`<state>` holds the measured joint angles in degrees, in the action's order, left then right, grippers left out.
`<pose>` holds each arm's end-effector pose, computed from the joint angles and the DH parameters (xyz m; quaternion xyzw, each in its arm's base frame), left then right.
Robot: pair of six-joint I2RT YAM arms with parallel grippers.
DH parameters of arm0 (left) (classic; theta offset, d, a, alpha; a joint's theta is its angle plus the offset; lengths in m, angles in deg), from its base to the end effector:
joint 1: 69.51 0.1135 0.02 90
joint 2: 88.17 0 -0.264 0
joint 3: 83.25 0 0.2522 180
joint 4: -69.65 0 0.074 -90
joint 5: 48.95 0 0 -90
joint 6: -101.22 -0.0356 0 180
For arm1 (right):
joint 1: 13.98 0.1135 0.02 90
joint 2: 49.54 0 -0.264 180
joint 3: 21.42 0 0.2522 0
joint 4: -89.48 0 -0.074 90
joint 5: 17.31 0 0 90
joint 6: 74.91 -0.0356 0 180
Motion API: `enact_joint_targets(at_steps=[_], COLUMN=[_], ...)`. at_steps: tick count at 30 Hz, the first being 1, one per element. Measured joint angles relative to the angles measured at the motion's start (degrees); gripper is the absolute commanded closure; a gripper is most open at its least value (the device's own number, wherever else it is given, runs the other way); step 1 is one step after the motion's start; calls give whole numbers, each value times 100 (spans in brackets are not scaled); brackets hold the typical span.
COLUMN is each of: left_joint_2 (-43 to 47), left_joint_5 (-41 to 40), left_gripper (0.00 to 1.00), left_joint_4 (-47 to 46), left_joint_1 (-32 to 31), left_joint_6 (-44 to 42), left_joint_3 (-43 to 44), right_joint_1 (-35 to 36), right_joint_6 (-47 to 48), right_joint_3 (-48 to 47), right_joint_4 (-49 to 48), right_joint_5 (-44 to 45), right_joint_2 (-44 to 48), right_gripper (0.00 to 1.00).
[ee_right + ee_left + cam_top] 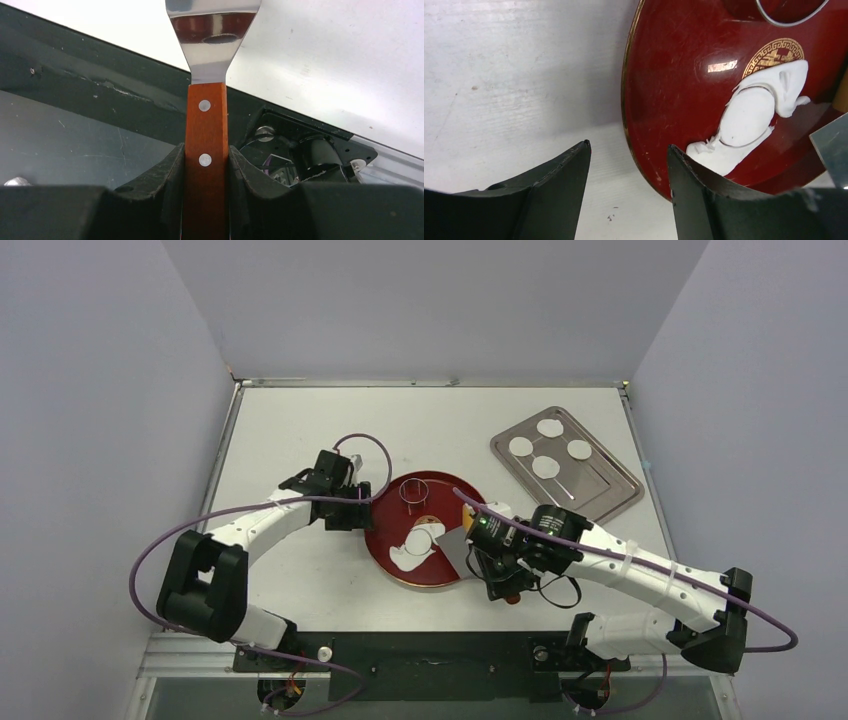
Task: Roll out the dumpling wrappers from the dough
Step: Remove the dumpling wrapper from the work surface.
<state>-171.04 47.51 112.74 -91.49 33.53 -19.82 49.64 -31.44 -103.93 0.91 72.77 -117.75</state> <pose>0.2540 -0.1068 0.1945 0.0106 0.9699 -0.1401 0.1989 0.0848 0.1709 0.3141 -0.1476 0.9827 0.0915 0.0647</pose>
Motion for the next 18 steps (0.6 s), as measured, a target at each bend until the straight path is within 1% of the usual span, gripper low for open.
enact_joint_targets(at_steps=[6,10,18], left_joint_2=[-363,-588,-651], left_joint_5=[-59,-140,-291], left_gripper=[45,45,48], left_joint_4=[-372,-457,-551], left_joint_1=[-46,-46,-48], left_joint_6=[269,409,568], left_joint_3=[-26,-103,-136], right_joint_1=[181,243,411], right_joint_6=[-138,-199,-216], right_joint_3=[-4,-17,-129], right_joint_4=[133,212,214], right_joint_5=[-52,-44,13], right_joint_2=[-52,-151,-503], right_gripper=[100,100,100])
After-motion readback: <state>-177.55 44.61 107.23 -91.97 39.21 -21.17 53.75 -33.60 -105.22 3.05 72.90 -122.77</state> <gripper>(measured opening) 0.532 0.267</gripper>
